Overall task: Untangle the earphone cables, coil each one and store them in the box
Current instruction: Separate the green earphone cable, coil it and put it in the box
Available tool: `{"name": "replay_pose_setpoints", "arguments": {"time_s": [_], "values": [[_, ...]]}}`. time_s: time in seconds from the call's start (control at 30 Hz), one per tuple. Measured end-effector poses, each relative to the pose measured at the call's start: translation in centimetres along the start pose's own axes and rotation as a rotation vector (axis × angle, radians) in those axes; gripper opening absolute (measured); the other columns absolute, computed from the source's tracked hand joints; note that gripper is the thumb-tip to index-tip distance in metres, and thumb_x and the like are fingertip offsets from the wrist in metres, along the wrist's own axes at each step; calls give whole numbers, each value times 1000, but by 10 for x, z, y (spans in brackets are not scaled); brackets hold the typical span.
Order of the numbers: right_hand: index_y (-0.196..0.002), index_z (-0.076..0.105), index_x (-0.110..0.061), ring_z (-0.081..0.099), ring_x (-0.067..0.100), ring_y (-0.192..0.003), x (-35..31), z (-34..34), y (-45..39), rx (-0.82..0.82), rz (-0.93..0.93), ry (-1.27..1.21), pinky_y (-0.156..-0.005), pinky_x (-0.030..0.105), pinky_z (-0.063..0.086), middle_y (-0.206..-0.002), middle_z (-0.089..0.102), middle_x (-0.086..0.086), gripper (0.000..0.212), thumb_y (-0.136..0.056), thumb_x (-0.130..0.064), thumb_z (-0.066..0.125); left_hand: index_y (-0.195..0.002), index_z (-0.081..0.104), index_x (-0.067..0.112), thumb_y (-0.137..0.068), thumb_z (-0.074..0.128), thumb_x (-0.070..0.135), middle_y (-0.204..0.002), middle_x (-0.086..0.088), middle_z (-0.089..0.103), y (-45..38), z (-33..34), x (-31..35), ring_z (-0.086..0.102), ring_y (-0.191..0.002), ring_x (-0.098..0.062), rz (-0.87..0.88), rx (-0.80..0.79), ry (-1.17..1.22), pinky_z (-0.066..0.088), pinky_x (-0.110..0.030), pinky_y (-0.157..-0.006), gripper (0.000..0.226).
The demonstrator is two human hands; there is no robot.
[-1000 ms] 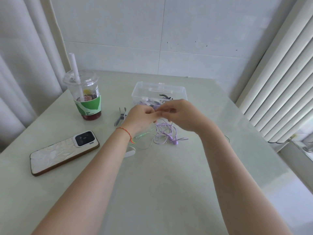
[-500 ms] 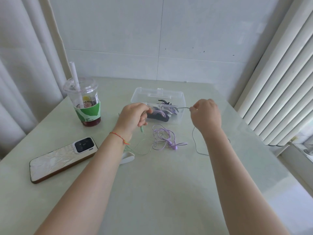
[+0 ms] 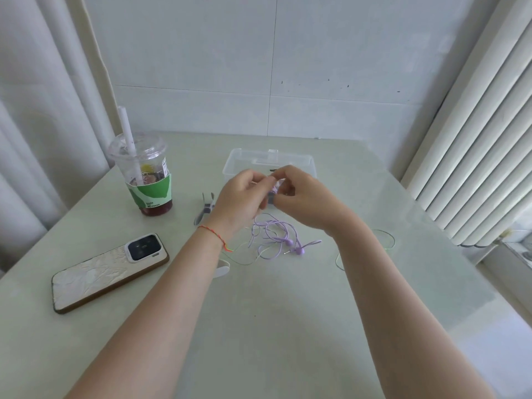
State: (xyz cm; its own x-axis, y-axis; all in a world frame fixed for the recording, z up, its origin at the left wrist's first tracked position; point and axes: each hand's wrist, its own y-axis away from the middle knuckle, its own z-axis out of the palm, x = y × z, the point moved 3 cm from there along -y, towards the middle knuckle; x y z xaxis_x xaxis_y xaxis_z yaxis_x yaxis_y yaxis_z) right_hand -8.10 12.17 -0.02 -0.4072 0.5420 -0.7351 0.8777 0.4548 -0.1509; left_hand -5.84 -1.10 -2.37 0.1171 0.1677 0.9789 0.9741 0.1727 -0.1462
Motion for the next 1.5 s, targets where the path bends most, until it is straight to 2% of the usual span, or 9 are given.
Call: {"name": "replay_pose_setpoints", "arguments": {"time_s": [0.23,0.47,0.7,0.87,1.03,1.13,1.27,1.37,1.5], "values": [[-78,67,-19,38,7,-50,15,-24,-3,131,-9,131,-50,17,27,-49,40,-11,10,-89,-21,65,-73,63,6,-94,48,19,-45,-3,47,-1,-12,-4,29,-34,-13,-99,-33,-90,22,-20,-40,29],[-97,66,-6,55,24,-88,42,-59,-3,651,215,134,-66,26,32,-93,64,5,17,-94,-16,51,-69,62,9,-81,59,15,-39,11,33,-6,-27,-7,26,-37,-9,-35,39,-13,25,-23,-45,14],[-110,65,-17,61,12,-102,7,-28,0,301,-43,41,-90,22,44,-110,67,-3,33,-83,-4,52,-86,65,16,-96,57,18,-50,4,32,3,-5,-2,20,-43,-13,17,-86,15,18,-22,-44,13],[-106,60,-21,44,19,-58,-6,0,6,-84,132,-152,-48,26,37,-72,52,0,24,-89,-11,46,-88,69,13,-95,60,22,-39,14,42,8,1,7,29,-38,-5,64,-71,-58,23,-19,-42,15],[-81,72,-19,29,7,-43,-8,-22,14,-63,82,-107,-43,18,24,-45,43,-16,14,-90,-20,62,-67,60,15,-94,62,30,-38,13,37,8,-10,7,22,-39,-8,9,-112,-52,19,-20,-41,31],[-77,72,-18,25,11,-43,6,-40,7,210,101,-268,-43,21,22,-41,37,-13,18,-89,-17,60,-70,58,11,-98,55,30,-45,10,26,5,-13,0,16,-40,-10,-65,-200,56,12,-19,-42,34],[-73,69,-23,26,13,-45,25,-47,0,546,163,-385,-47,24,23,-48,34,-7,22,-87,-14,55,-74,59,12,-101,46,25,-52,4,22,5,-11,-4,15,-40,-10,-117,-332,123,11,-20,-44,33],[-76,68,-24,42,15,-48,32,-49,-2,584,195,-244,-51,26,36,-54,46,-8,23,-88,-15,51,-77,58,11,-101,45,22,-54,2,24,8,-8,-5,17,-40,-10,-149,-413,88,15,-21,-44,30],[-123,62,-12,57,21,-111,33,-43,-5,398,217,128,-86,22,37,-122,60,4,38,-89,-8,46,-77,53,11,-103,41,19,-53,3,23,7,-6,-6,17,-39,-8,-148,-387,160,15,-19,-42,30]]}}
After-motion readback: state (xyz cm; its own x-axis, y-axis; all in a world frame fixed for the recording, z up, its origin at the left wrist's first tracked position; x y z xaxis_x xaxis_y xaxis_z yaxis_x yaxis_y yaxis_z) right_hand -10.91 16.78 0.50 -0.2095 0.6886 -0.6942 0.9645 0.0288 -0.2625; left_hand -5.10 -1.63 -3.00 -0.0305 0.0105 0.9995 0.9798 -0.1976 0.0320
